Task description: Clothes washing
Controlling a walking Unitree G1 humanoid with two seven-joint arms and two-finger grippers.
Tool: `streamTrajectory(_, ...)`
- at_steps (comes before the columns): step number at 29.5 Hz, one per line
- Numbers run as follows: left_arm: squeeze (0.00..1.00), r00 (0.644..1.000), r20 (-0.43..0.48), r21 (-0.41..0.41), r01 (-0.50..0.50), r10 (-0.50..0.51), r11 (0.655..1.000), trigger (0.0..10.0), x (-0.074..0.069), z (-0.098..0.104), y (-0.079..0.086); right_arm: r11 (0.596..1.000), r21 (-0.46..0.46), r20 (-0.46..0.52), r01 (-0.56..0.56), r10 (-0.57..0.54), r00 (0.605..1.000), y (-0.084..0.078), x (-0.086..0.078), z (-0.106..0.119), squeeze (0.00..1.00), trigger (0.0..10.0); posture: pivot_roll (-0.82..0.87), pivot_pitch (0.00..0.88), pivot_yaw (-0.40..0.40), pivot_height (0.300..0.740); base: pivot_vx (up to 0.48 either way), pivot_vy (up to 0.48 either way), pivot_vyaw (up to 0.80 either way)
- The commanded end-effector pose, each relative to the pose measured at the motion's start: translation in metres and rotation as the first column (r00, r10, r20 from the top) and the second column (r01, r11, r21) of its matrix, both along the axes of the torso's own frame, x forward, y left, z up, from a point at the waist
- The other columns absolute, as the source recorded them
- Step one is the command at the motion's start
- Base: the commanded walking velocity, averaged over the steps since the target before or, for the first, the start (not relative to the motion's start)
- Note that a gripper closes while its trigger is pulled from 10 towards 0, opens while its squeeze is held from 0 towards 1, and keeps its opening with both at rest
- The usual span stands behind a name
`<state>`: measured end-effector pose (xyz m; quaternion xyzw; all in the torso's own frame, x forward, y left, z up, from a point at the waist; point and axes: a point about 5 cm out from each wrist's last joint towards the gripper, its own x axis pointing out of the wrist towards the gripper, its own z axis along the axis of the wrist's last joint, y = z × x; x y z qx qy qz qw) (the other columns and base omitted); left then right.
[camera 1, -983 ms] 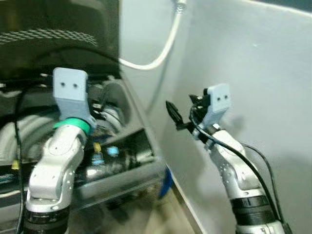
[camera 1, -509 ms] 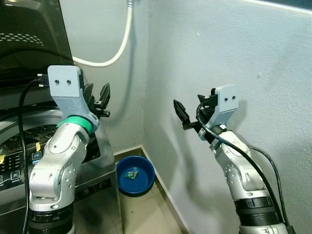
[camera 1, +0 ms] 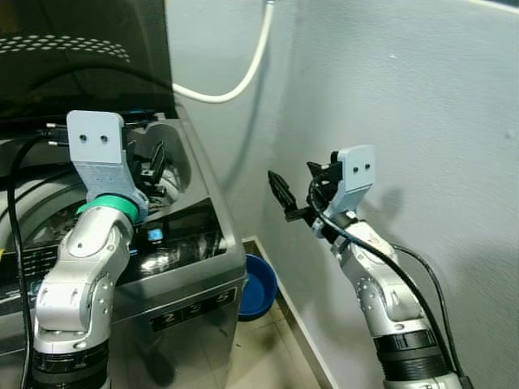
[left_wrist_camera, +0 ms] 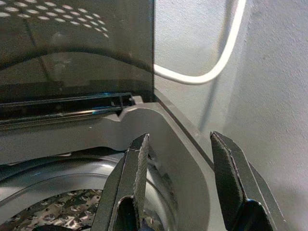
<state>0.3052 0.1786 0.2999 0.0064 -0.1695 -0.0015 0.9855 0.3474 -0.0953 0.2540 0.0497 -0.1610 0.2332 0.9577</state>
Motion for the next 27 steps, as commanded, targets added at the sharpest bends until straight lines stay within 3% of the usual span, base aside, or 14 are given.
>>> streamTrajectory(1, 0.00, 0.998, -0.061, 0.027, 0.031, -0.030, 0.999, 10.0, 0.004, -0.011, -0.005, 0.999, 0.022, -0.036, 0.036, -0.035, 0.999, -0.007, 0.001, -0.010, 0.00, 10.0, 0.06, 0.062, 0.008, 0.740, 0.000, 0.000, 0.00)
streamTrajectory(6, 0.00, 0.985, -0.144, 0.077, 0.110, -0.098, 0.991, 10.0, 0.010, -0.031, -0.017, 0.996, 0.005, -0.041, 0.092, -0.092, 0.995, -0.014, 0.000, -0.023, 0.00, 10.0, 0.06, 0.052, 0.053, 0.740, 0.000, 0.000, 0.00)
streamTrajectory(10, 0.00, 0.985, -0.134, 0.109, 0.122, -0.107, 0.987, 10.0, 0.013, -0.032, -0.024, 0.992, -0.016, -0.042, 0.129, -0.130, 0.991, -0.019, -0.001, -0.031, 0.00, 10.0, 0.05, 0.050, 0.067, 0.740, 0.000, 0.000, 0.00)
streamTrajectory(20, 0.00, 0.986, -0.140, 0.111, 0.111, -0.096, 0.988, 10.0, 0.018, -0.034, -0.021, 0.988, -0.017, -0.031, 0.157, -0.157, 0.987, -0.019, -0.003, -0.032, 0.00, 10.0, 0.05, 0.047, 0.086, 0.740, 0.000, 0.000, 0.80)
streamTrajectory(27, 0.00, 0.984, -0.171, 0.097, 0.069, -0.052, 0.993, 10.0, 0.014, -0.051, -0.018, 0.990, -0.042, -0.023, 0.132, -0.133, 0.991, -0.015, -0.002, -0.035, 0.00, 10.0, 0.07, 0.058, 0.047, 0.740, 0.000, 0.000, 0.80)
